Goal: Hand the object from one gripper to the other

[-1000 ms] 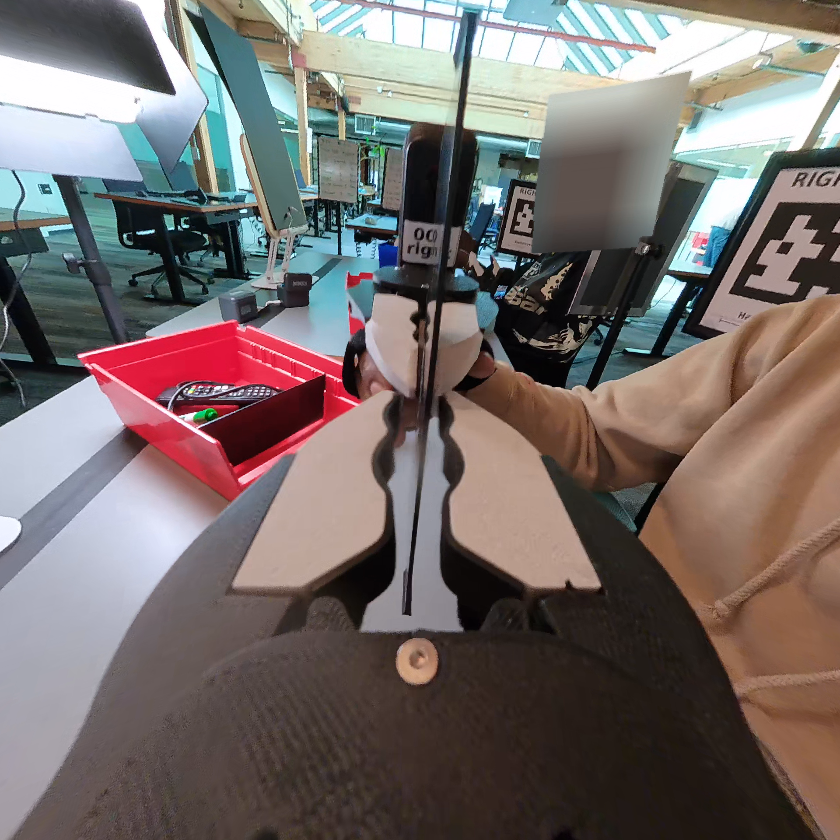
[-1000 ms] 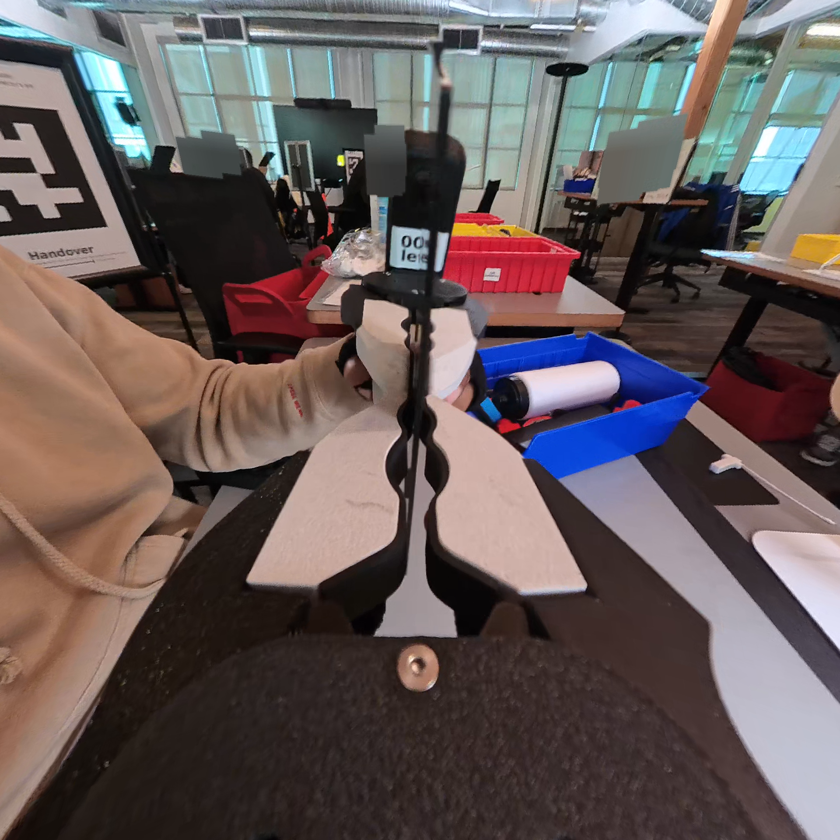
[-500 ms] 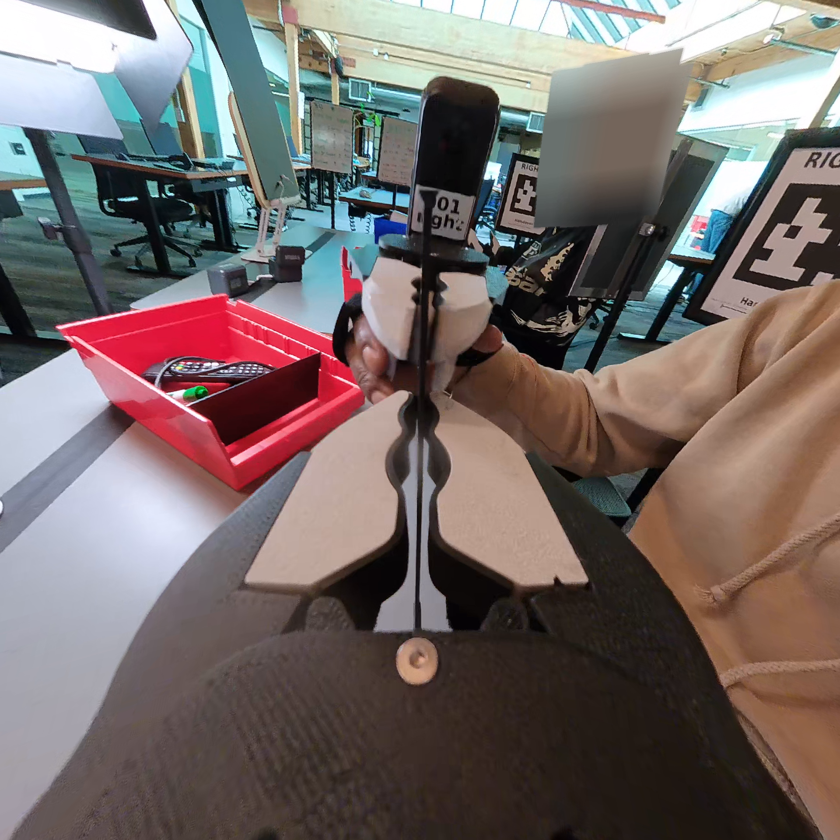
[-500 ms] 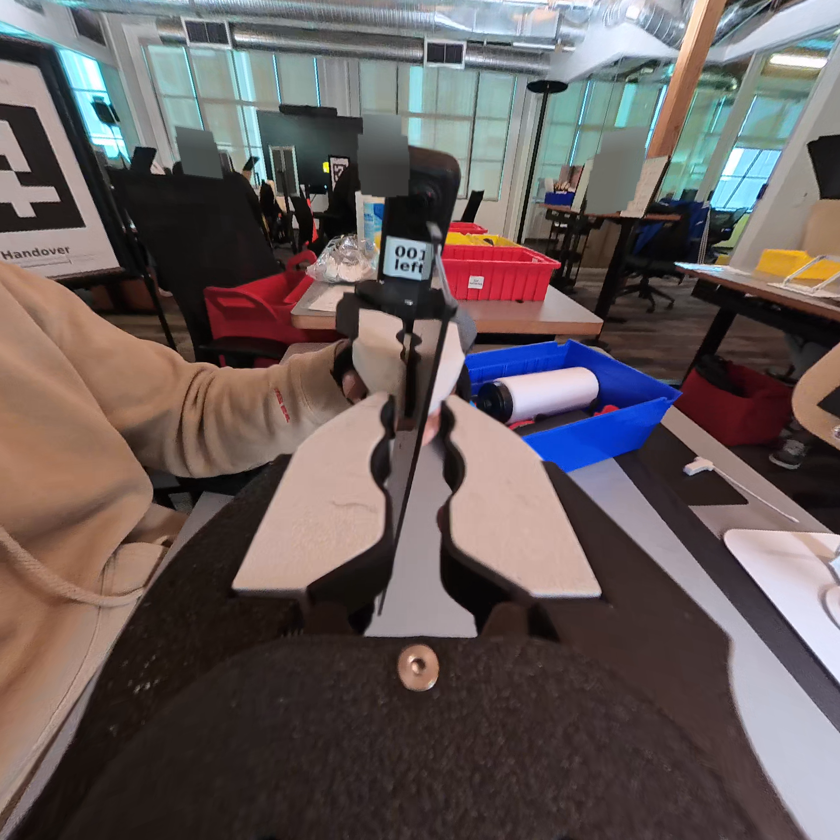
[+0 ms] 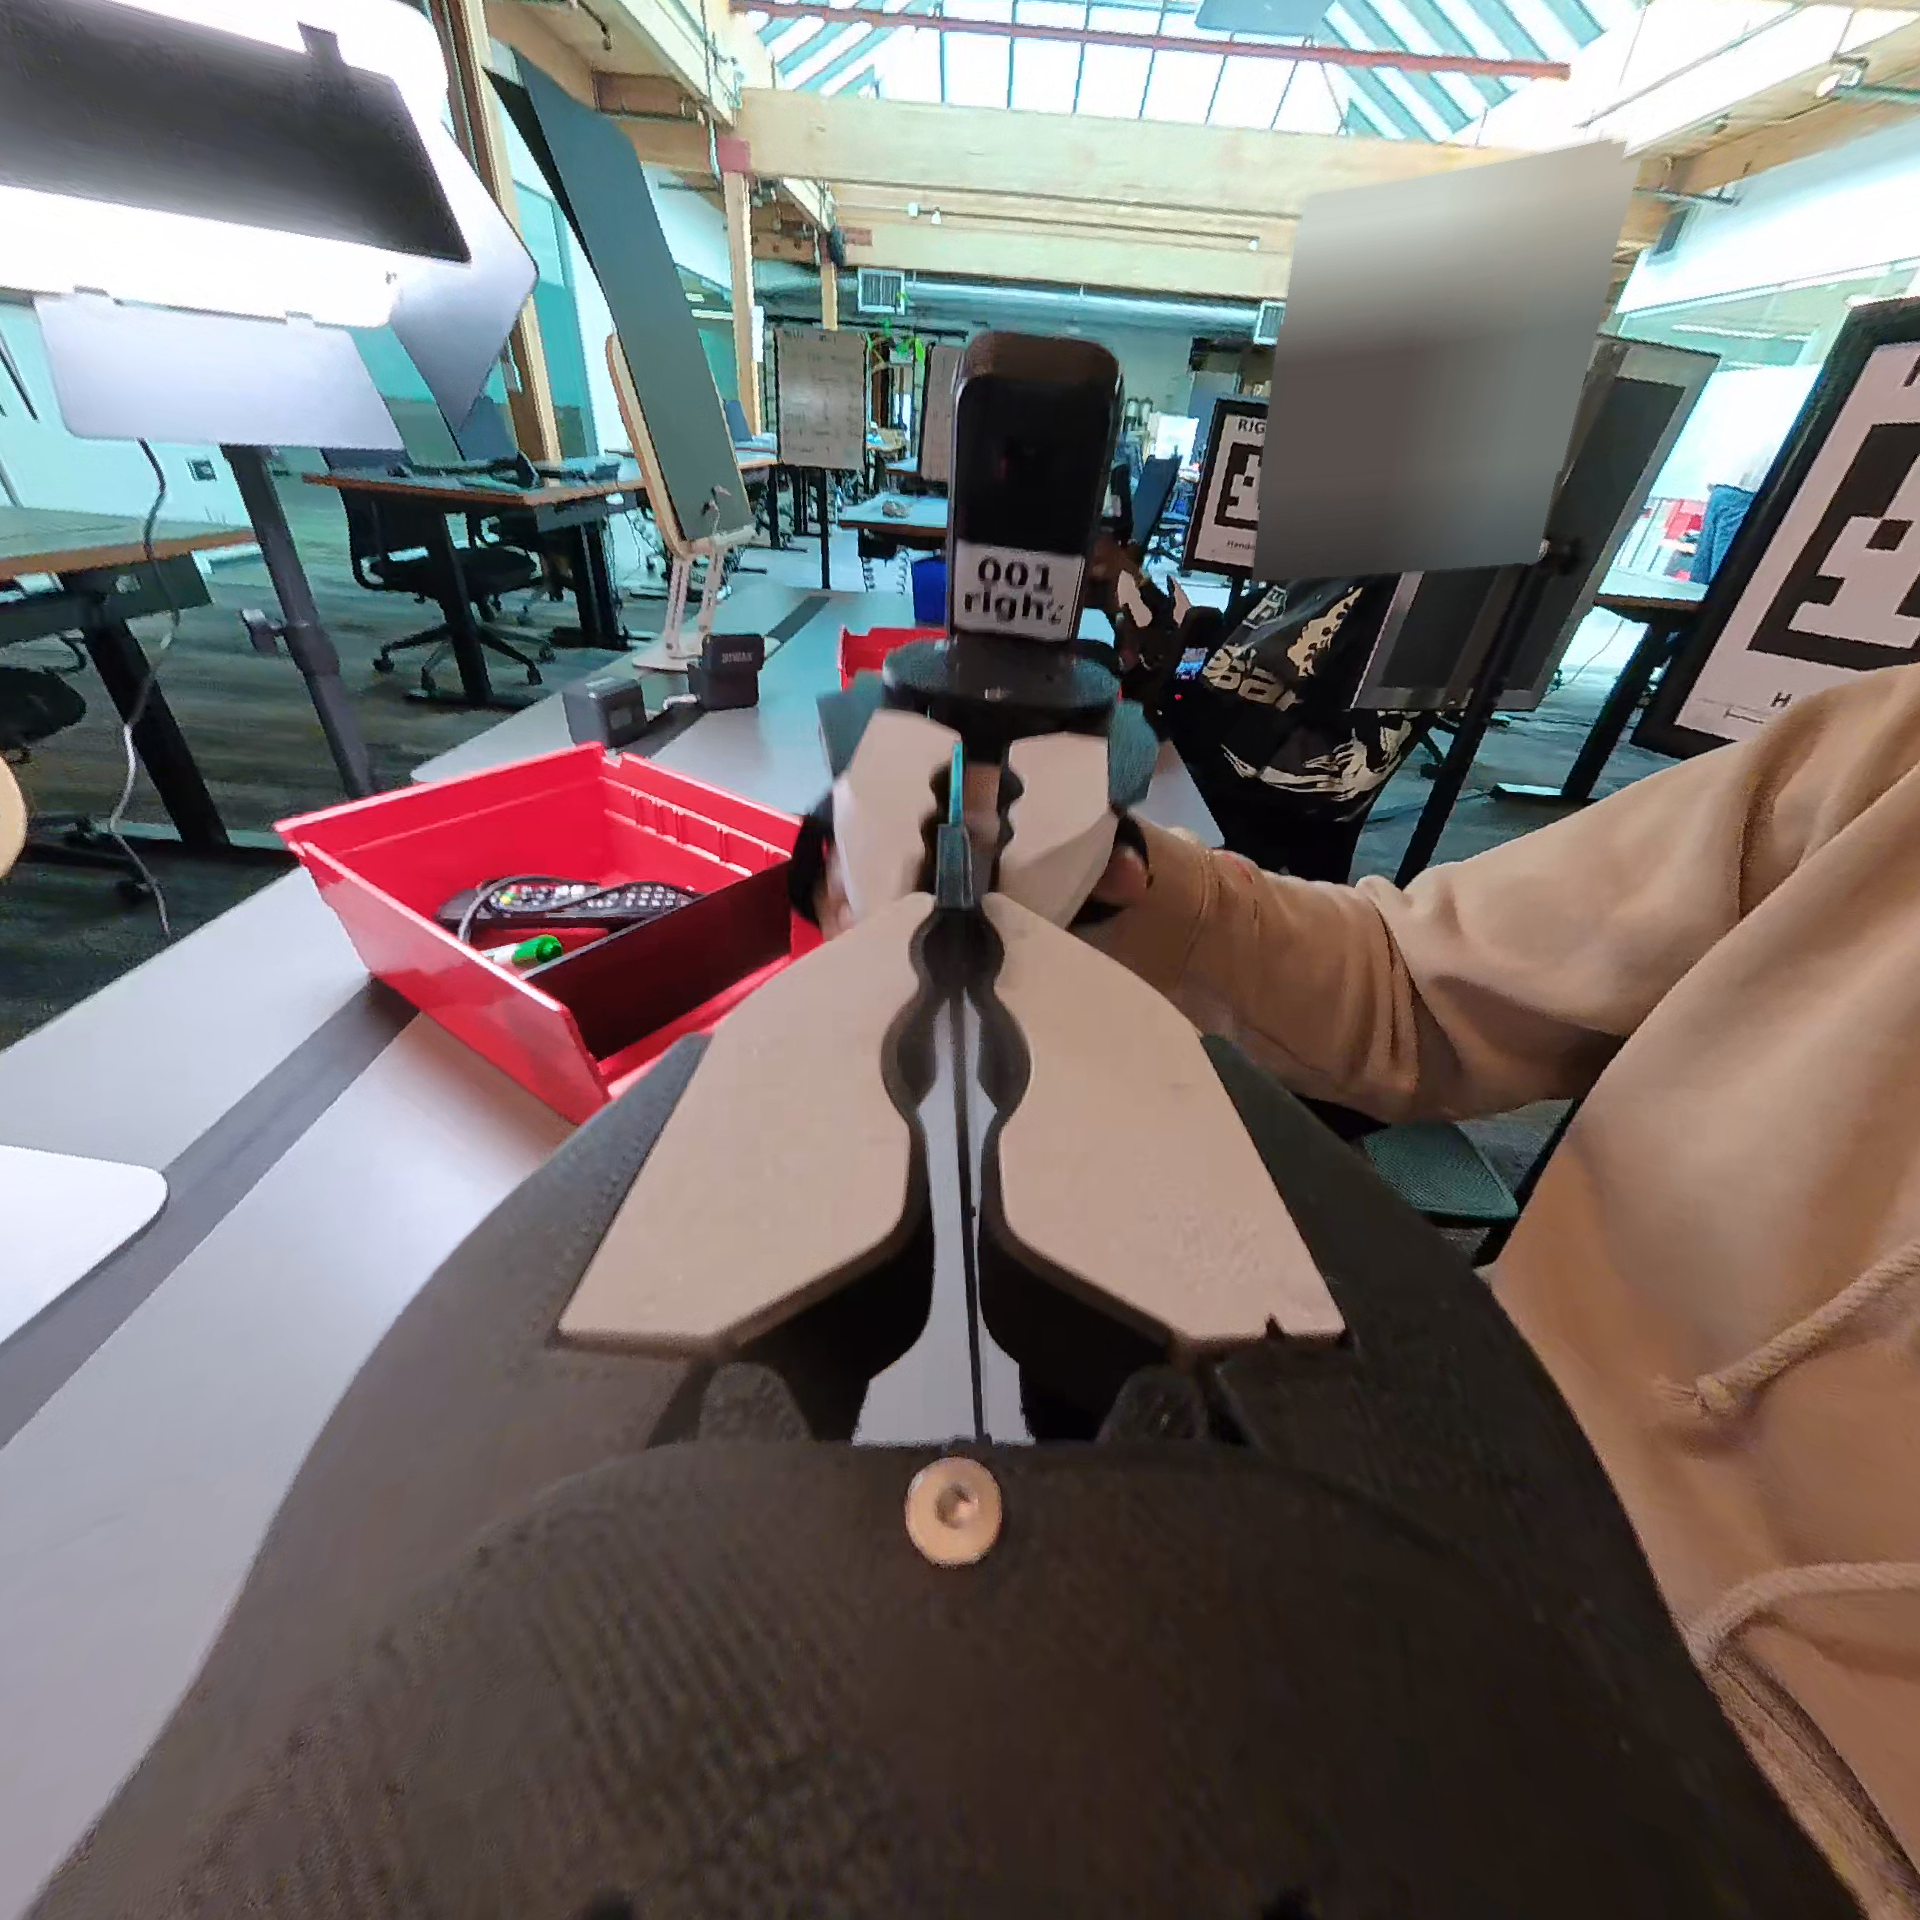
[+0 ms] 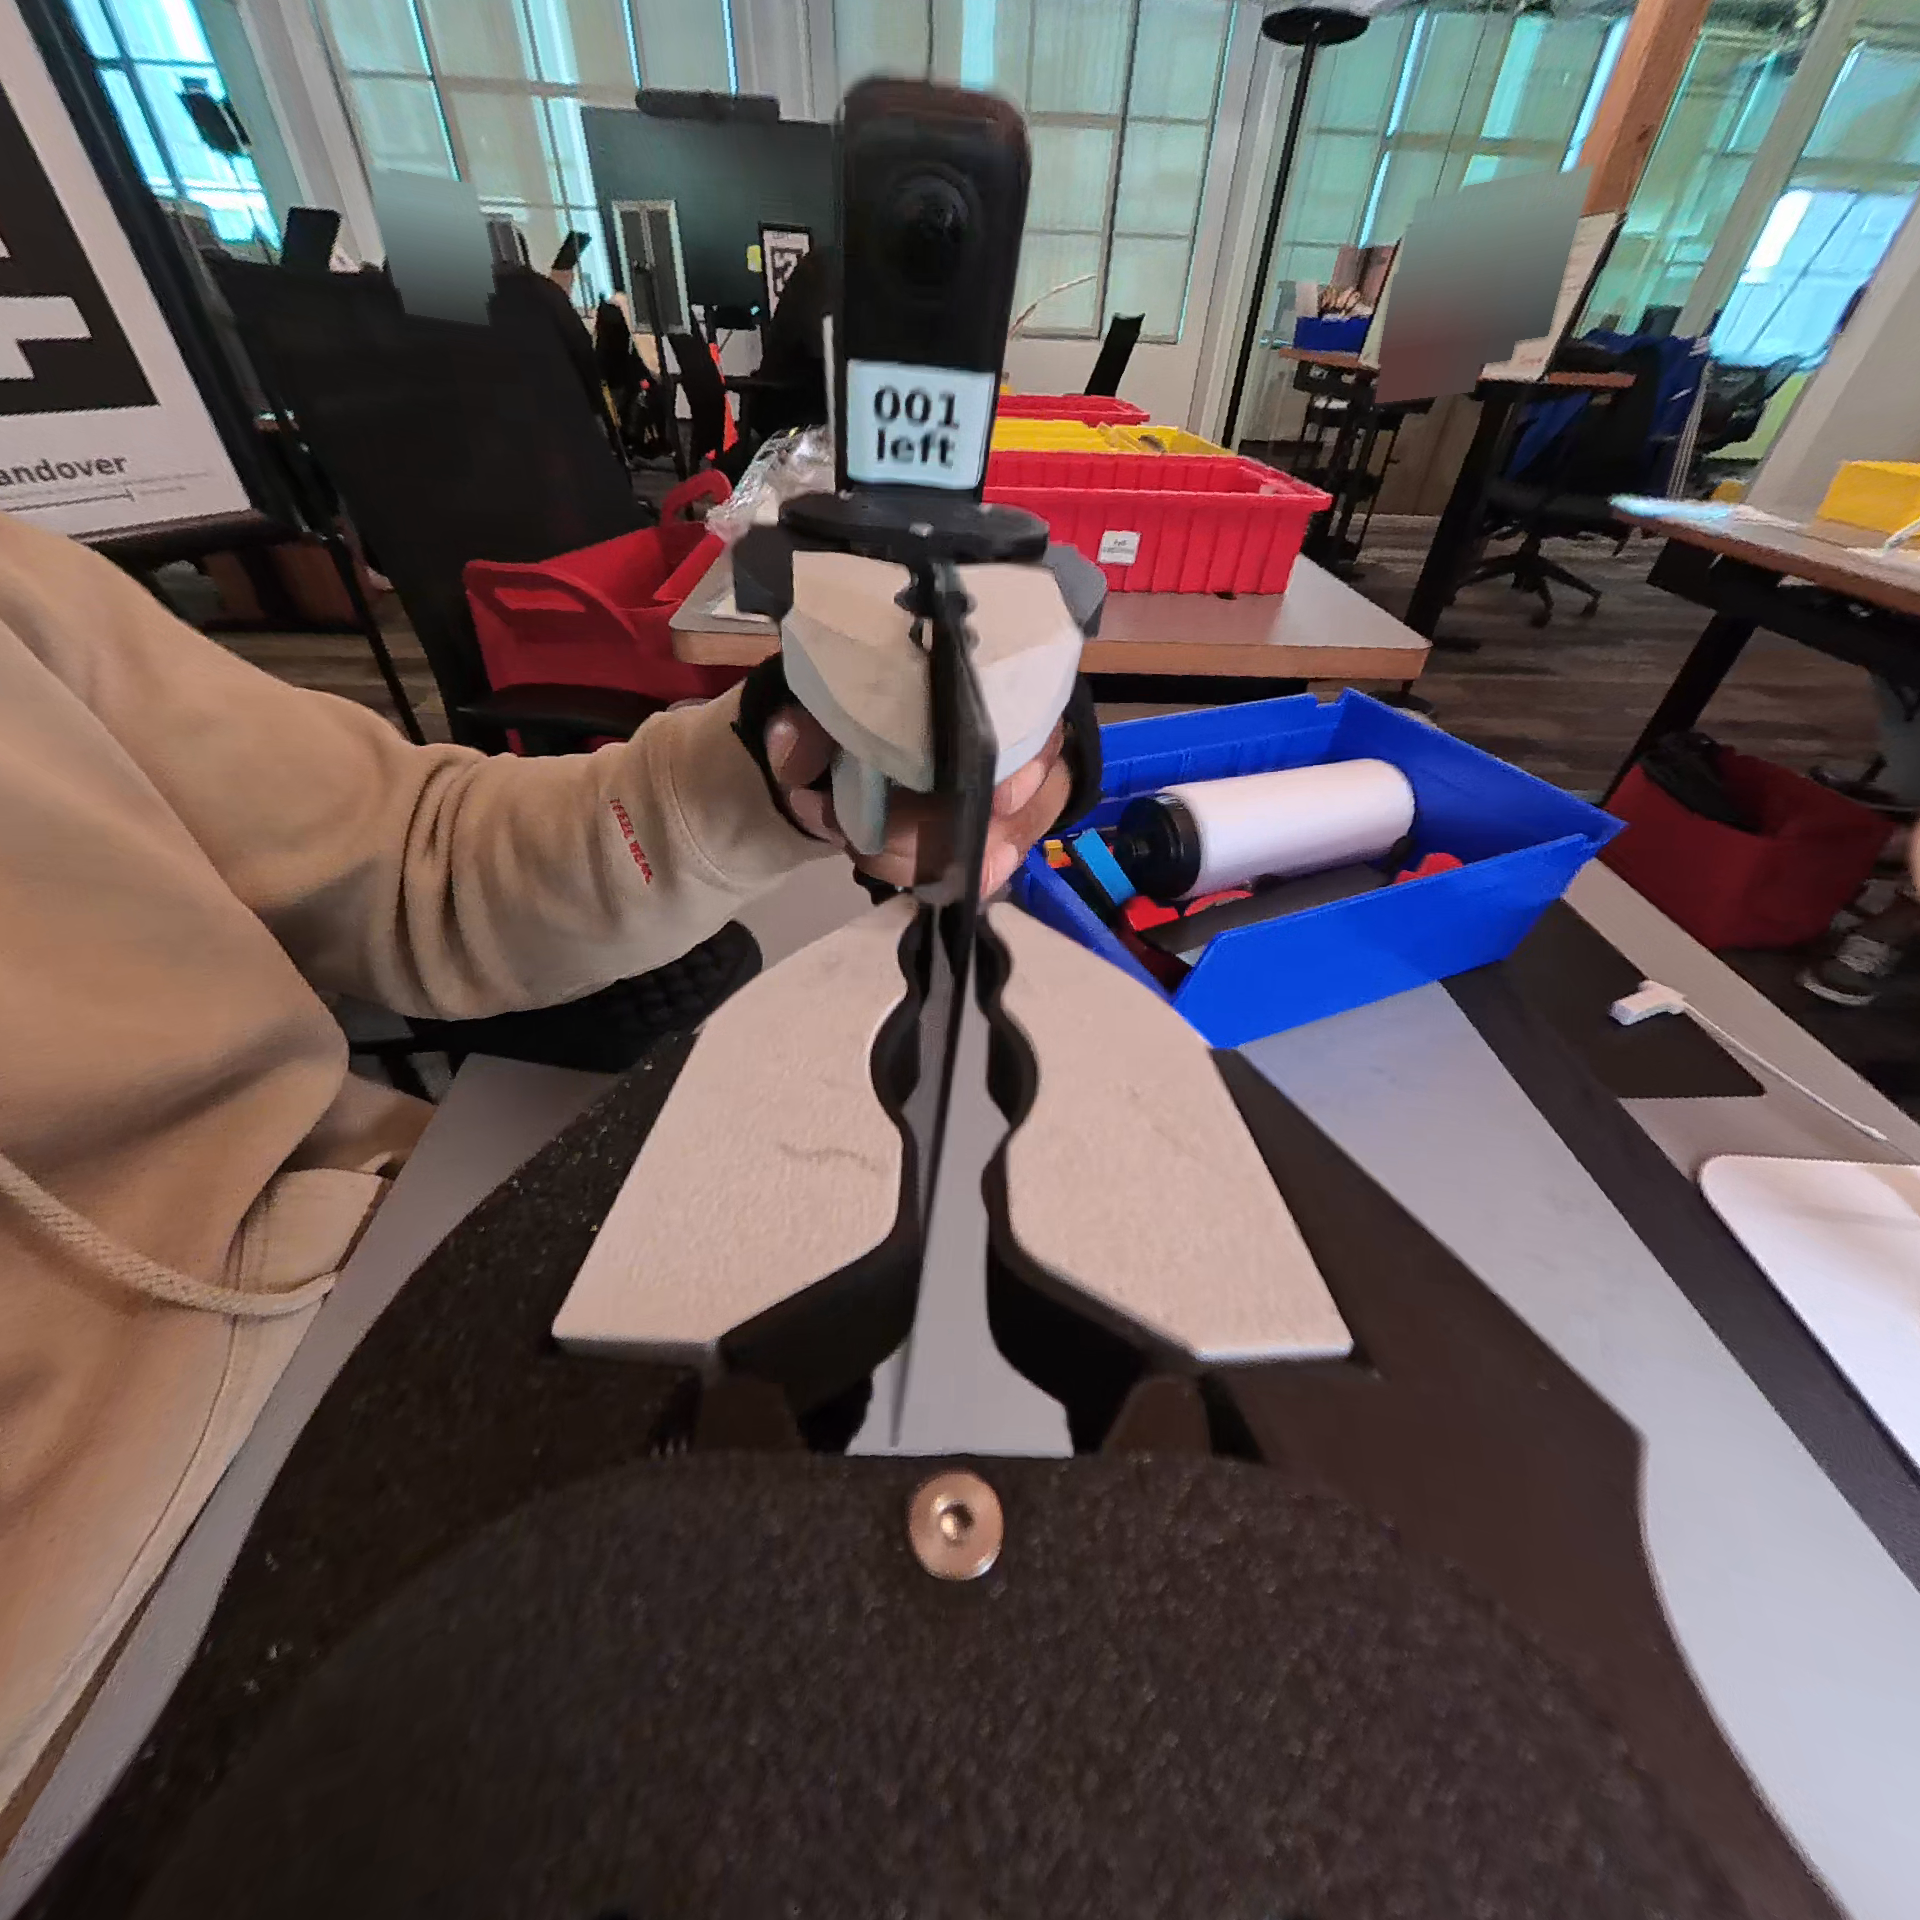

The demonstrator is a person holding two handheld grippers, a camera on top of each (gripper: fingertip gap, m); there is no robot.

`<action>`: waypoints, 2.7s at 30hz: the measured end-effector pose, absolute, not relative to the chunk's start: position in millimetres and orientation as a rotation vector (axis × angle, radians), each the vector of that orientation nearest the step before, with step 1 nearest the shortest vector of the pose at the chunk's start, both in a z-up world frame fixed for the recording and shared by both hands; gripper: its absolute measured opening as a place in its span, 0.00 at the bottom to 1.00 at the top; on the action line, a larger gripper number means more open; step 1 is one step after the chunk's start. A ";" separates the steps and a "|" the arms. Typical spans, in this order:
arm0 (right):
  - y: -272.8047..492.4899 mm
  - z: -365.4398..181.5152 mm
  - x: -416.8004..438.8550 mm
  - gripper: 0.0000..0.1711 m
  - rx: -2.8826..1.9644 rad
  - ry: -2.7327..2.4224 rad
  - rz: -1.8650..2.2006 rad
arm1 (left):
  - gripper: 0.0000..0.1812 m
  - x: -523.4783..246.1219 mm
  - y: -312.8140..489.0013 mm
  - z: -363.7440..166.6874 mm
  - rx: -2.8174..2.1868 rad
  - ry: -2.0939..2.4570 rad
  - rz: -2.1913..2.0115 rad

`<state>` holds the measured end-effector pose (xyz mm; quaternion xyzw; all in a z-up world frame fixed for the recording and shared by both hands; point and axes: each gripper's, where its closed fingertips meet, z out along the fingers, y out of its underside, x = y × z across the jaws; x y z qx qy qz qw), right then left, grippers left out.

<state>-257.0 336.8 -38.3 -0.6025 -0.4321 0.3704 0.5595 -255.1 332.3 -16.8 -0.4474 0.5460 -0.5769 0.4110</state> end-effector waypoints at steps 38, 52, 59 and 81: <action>358.9 -29.2 -239.5 0.11 -1.260 -0.748 1.153 | 0.02 -336.1 392.0 69.6 -0.719 0.454 -1.822; 327.3 36.5 -174.3 0.01 -1.191 -0.739 1.021 | 0.02 -267.6 355.8 6.9 -1.003 1.104 -1.612; 316.4 63.2 -171.7 0.01 -1.054 -0.659 1.054 | 0.04 -257.6 345.8 -2.3 -1.020 1.183 -1.577; 333.9 54.0 -212.3 0.01 -0.918 -0.395 1.157 | 0.06 -262.9 340.4 24.5 -0.880 0.906 -1.788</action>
